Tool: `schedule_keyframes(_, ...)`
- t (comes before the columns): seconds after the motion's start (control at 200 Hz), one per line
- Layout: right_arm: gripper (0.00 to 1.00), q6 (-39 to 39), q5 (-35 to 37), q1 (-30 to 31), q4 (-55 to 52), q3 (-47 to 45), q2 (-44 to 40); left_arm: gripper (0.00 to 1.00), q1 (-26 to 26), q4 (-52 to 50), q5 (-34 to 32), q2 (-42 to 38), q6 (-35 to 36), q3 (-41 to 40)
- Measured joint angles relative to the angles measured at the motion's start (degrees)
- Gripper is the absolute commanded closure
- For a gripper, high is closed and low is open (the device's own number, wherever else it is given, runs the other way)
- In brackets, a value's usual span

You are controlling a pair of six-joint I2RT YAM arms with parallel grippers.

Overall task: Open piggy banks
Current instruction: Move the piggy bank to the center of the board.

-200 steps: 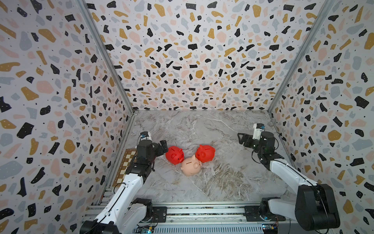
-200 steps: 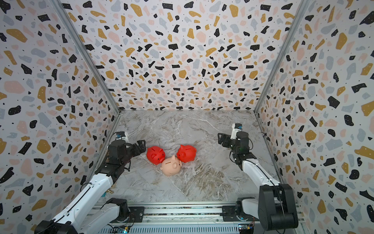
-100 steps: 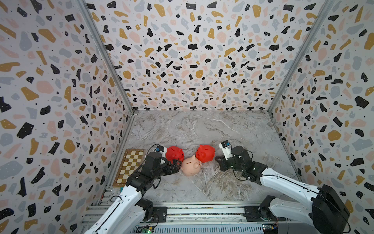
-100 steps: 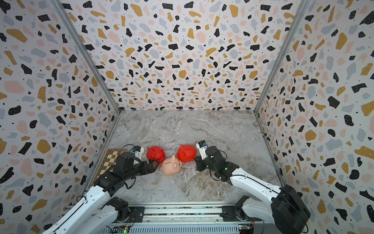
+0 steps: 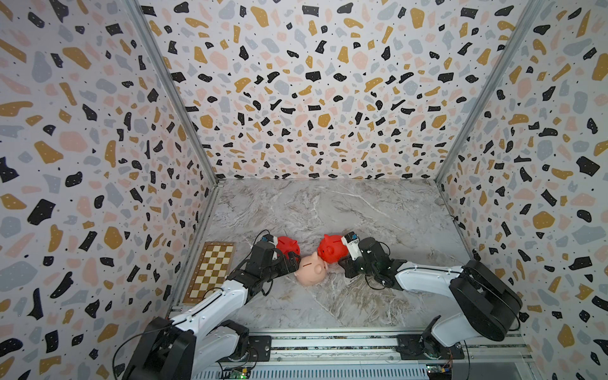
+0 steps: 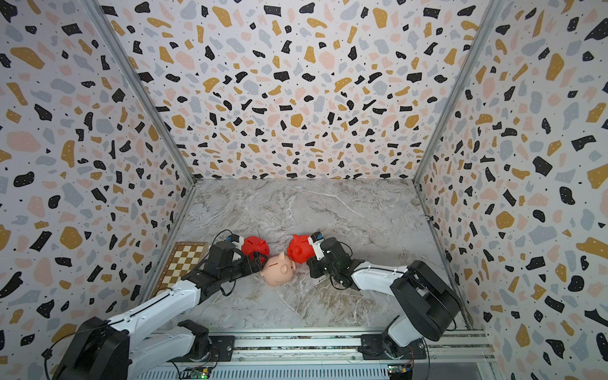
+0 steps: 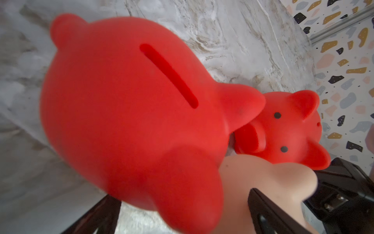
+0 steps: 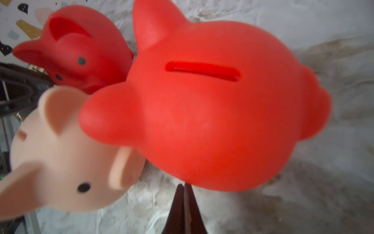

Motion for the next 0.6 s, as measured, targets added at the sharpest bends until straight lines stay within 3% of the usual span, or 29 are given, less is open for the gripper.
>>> schedule_keyframes(0.2,0.91,0.81,-0.52,-5.77,4.81,8.26,7.96,0.01,0.00,7.45,-1.51,12.79,1.14,8.17)
schedule_keyframes(0.3,0.80,0.72,-0.96,-7.10,5.86,12.72,10.60,0.01,0.00,10.38,-1.53,17.57,1.60,12.63)
schedule_keyframes(0.405,0.60,0.09,-1.25,-7.80,6.29,14.21,10.86,0.01,0.00,11.34,-0.63,19.54,1.70,15.56)
schedule_keyframes(0.526,0.15,-0.46,-1.36,-7.76,5.07,12.94,8.96,0.01,0.00,8.94,-0.07,17.35,2.12,15.91)
schedule_keyframes(0.601,0.06,-1.38,-1.11,-7.37,3.37,10.93,6.36,0.01,0.00,5.03,0.50,13.81,2.32,15.56)
